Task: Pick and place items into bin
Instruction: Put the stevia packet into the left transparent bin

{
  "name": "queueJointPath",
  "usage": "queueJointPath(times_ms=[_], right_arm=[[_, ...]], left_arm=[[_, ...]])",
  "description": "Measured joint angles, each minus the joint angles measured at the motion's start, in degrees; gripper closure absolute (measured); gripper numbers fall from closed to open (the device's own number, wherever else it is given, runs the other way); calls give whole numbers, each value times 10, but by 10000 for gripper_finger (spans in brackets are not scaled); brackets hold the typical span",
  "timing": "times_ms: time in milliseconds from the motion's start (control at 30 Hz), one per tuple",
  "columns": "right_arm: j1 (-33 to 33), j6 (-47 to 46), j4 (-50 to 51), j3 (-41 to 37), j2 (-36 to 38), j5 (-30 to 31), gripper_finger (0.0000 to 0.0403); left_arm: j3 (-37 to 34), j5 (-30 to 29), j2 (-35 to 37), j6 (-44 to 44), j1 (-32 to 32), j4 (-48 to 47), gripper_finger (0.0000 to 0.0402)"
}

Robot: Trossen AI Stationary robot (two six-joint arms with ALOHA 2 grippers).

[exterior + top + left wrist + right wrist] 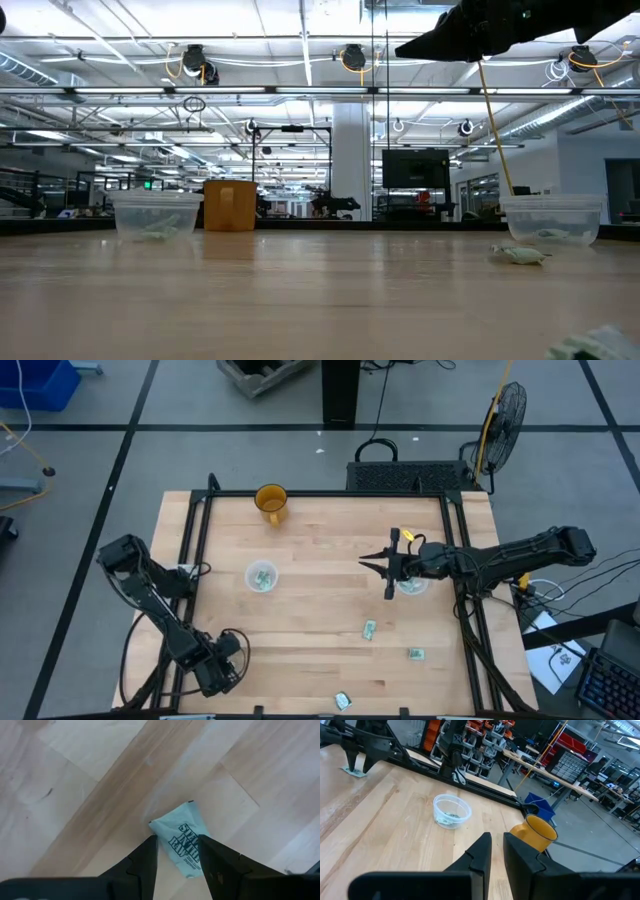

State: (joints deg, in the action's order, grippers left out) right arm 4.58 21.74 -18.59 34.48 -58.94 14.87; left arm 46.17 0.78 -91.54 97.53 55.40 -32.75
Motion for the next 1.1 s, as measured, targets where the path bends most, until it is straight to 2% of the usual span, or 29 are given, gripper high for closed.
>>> queueJointPath(times_ms=[233, 500, 733, 833, 967, 1100], right_arm=[[0, 1, 0, 0, 0, 0, 360], [0, 1, 0, 0, 0, 0, 360], [0, 1, -5, 0, 0, 0, 360], [0, 3, -5, 0, 0, 0, 360], [0, 4, -21, 0, 0, 0, 360], [0, 4, -39, 0, 0, 0, 360]], left_arm=[[0, -1, -2, -13, 2, -4, 265], [0, -15, -3, -33, -1, -15, 346], [0, -13, -2, -44, -37, -32, 396], [-2, -39, 4, -56, -56, -54, 390], [-3, -125, 21, -114, -85, -88, 380], [-3, -183, 47, -190, -124, -125, 392]])
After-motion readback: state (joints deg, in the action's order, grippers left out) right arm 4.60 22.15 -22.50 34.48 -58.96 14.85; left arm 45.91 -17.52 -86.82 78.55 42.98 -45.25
